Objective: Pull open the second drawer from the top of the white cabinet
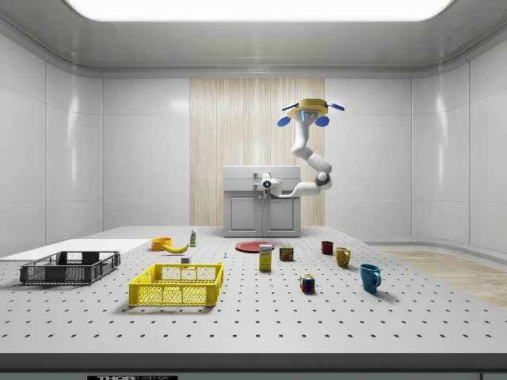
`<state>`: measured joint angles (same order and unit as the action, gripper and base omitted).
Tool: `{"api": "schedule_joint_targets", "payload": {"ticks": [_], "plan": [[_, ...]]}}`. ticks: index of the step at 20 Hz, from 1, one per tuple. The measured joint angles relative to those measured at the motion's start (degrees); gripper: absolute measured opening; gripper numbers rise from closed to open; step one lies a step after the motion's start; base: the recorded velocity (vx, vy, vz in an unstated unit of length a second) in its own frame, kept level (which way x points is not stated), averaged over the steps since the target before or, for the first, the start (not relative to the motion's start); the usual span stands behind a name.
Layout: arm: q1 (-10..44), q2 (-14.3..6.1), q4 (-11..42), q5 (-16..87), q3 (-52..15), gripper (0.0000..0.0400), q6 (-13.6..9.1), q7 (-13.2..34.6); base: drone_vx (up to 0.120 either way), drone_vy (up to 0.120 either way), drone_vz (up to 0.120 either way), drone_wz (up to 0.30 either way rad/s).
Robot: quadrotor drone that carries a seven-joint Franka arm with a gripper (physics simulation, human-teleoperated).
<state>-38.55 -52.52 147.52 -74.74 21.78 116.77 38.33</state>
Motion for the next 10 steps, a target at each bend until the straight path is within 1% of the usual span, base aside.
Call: {"api": "schedule_joint_targets", "payload": {"ticks": [1,2,3,7,9,10], "plan": [[0.23,-0.21,0.07,0.37,0.37,0.0158,-0.39,0.17,0.000,0.000,0.000,0.000],[0.35,-0.79,-0.19,1.53,0.53,0.0192,-0.63,3.18,0.000,0.000,0.000,0.000],[0.26,-1.53,-0.46,3.29,0.82,0.0216,-0.66,3.89,0.000,0.000,0.000,0.000],[0.15,-1.60,-0.03,3.20,1.96,0.0179,-1.00,1.88,0.000,0.000,0.000,0.000],[0.34,-1.65,0.23,3.31,2.72,0.0164,-1.53,0.56,0.000,0.000,0.000,0.000],[0.69,-1.64,0.31,3.23,3.06,0.0150,-2.06,-0.17,0.000,0.000,0.000,0.000]]}}
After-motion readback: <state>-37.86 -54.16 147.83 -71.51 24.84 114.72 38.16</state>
